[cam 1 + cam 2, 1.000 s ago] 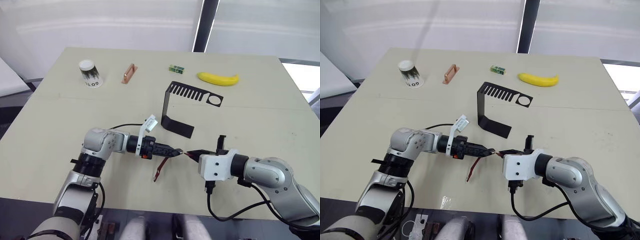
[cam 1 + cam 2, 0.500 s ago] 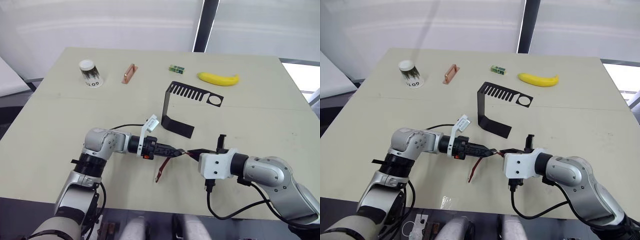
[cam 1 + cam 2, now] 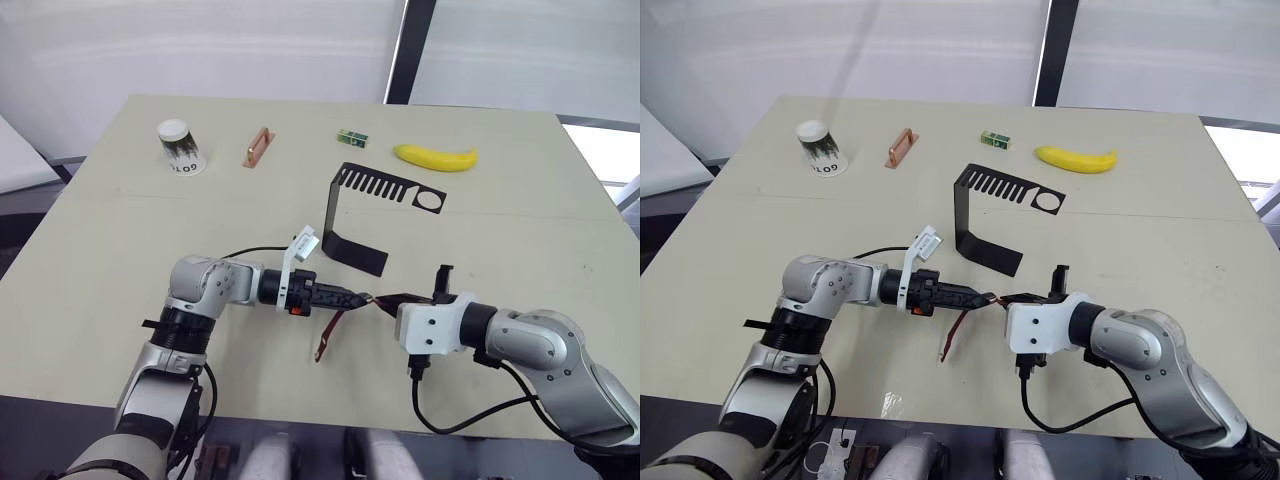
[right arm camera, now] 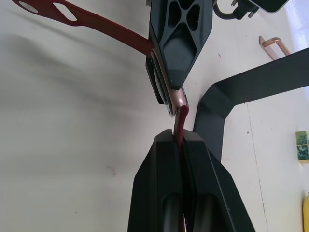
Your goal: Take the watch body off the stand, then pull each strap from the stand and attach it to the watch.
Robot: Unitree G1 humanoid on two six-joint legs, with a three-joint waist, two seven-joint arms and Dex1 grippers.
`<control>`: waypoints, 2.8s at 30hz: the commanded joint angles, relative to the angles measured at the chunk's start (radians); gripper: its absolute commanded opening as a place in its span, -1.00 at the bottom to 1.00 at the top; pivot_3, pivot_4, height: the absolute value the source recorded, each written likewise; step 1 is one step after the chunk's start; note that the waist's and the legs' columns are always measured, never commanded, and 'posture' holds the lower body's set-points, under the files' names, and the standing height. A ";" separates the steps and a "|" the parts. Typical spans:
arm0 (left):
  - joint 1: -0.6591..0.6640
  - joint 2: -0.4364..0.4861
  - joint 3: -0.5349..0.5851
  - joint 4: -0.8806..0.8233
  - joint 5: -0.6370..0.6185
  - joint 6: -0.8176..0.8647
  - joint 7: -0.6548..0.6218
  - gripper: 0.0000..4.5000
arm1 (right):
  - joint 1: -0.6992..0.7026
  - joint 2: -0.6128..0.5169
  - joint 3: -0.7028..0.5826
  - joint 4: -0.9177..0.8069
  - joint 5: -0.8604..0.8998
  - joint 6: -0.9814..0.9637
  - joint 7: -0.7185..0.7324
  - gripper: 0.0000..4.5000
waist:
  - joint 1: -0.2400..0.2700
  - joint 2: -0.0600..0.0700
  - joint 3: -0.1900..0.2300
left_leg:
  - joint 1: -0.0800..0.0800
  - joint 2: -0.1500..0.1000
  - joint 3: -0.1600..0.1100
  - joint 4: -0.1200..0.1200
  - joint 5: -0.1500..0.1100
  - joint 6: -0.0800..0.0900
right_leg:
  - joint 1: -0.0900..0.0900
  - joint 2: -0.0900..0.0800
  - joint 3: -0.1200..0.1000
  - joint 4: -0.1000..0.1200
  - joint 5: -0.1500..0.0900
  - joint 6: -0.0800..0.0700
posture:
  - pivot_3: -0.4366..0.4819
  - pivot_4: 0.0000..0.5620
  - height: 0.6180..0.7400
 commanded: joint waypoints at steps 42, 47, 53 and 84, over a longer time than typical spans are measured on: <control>-0.012 -0.038 0.025 -0.112 -0.077 0.040 0.018 -0.29 | -0.048 0.022 0.040 0.024 -0.030 0.008 0.004 -1.00 | 0.000 0.000 0.000 | 0.000 0.000 0.000 0.000 0.000 0.000 | 0.000 0.000 0.000 0.000 0.000 0.000 | -0.05 -0.47 1.00; -0.012 -0.034 0.027 -0.108 -0.074 0.035 0.016 -0.29 | -0.053 0.023 0.040 0.027 -0.030 0.004 0.004 -1.00 | 0.000 0.000 0.000 | 0.000 0.000 0.000 0.000 0.000 0.000 | 0.000 0.000 0.000 0.000 0.000 0.000 | -0.05 -0.47 1.00; -0.010 -0.023 0.027 -0.093 -0.061 0.020 0.018 -0.29 | -0.060 0.019 0.020 0.011 -0.025 0.004 0.002 -1.00 | 0.000 0.000 0.000 | 0.000 0.000 0.000 0.000 0.000 0.000 | 0.000 0.000 0.000 0.000 0.000 0.000 | -0.05 -0.47 1.00; -0.015 -0.003 0.005 -0.084 -0.044 -0.034 -0.012 -0.29 | -0.045 0.002 -0.049 -0.049 0.037 0.040 0.030 -0.55 | 0.000 0.000 0.000 | 0.000 0.000 0.000 0.000 0.000 0.000 | 0.000 0.000 0.000 0.000 0.000 0.000 | -0.05 -0.47 1.00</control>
